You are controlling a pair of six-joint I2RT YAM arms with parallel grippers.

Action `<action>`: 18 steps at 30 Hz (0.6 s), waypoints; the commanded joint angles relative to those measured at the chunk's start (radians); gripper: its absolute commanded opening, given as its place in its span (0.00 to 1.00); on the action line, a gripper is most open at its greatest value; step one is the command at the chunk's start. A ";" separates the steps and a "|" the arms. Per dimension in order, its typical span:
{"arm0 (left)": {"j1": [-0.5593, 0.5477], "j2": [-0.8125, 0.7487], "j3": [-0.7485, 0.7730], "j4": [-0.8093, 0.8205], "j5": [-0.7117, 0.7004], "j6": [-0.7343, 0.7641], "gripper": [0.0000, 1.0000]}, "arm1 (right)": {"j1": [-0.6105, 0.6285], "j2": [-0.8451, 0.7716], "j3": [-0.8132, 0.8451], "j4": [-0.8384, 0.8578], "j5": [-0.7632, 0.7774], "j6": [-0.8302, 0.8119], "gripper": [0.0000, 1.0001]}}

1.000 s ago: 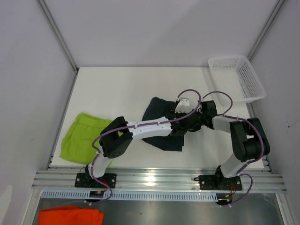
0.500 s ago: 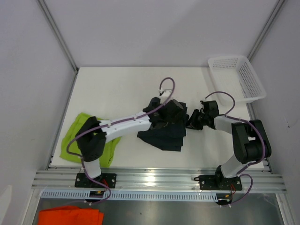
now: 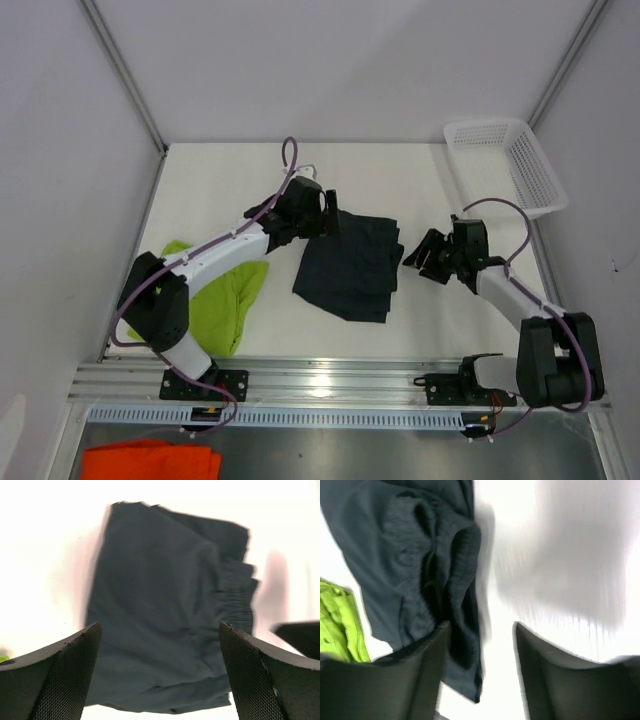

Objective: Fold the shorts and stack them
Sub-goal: Fold the shorts

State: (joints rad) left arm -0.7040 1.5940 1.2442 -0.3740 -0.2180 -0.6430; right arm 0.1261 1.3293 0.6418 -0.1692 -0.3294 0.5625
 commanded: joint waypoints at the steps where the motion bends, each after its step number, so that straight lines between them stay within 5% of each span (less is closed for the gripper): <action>1: 0.063 0.056 -0.011 0.056 0.141 0.080 0.99 | 0.033 -0.135 -0.018 -0.074 0.056 0.065 0.64; 2: 0.076 0.073 0.000 0.061 0.149 0.089 0.99 | 0.064 -0.212 -0.019 -0.123 0.096 0.112 0.80; 4: 0.087 0.107 0.021 0.057 0.178 0.112 0.99 | 0.180 -0.289 -0.028 -0.159 0.208 0.199 0.93; 6: 0.101 0.138 0.035 0.044 0.181 0.112 0.99 | 0.306 -0.379 -0.066 -0.158 0.262 0.400 0.95; 11: 0.109 0.078 -0.006 0.064 0.172 0.111 0.99 | 0.630 -0.429 -0.031 -0.341 0.675 0.879 0.96; 18: 0.112 -0.077 -0.005 -0.042 0.085 0.115 0.99 | 0.952 -0.279 -0.004 -0.291 0.854 1.353 0.97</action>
State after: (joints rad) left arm -0.6003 1.6337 1.2377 -0.3801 -0.0883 -0.5472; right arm 1.0004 1.0061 0.6197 -0.4728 0.3382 1.6001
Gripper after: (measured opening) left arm 0.991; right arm 0.968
